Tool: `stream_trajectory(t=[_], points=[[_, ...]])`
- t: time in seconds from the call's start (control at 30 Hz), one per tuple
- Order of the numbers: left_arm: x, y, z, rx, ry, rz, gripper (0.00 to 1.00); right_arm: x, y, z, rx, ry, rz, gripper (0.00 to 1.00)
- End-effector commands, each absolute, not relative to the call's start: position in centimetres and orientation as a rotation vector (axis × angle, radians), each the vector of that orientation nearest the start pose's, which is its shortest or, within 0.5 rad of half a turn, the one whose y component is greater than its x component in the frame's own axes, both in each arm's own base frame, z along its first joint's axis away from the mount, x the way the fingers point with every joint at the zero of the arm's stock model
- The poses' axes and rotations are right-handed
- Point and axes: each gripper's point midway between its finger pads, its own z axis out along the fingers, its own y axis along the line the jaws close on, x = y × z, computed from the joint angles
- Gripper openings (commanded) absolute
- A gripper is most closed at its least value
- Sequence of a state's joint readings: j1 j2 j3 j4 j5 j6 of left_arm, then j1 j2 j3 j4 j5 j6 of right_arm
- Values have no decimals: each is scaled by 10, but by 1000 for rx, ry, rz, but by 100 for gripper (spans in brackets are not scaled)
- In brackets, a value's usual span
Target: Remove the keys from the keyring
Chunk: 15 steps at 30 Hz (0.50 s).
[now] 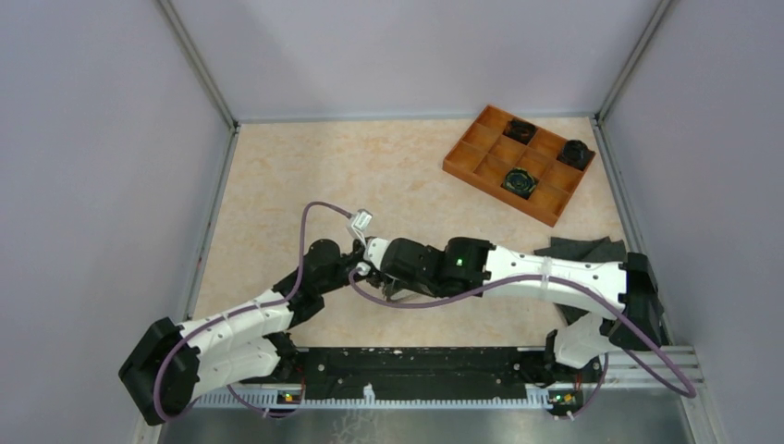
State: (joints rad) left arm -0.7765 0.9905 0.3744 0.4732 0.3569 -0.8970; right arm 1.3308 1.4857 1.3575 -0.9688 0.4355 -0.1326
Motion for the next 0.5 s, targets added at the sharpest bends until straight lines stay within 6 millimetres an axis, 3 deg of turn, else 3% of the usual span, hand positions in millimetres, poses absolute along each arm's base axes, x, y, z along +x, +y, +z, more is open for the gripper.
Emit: stream_trajectory(t=[0.0,0.2,0.47], points=[[182,-293,185,133,1915,-1455,0,150,308,208,-1403,2016,167,0],[182,-292,187,118,1892,-1471,0,154,312,207,-1278,2110,428,0],[183,-290,194,87,1851,-1498,0,153,316,202,-1204,2153,579,0]])
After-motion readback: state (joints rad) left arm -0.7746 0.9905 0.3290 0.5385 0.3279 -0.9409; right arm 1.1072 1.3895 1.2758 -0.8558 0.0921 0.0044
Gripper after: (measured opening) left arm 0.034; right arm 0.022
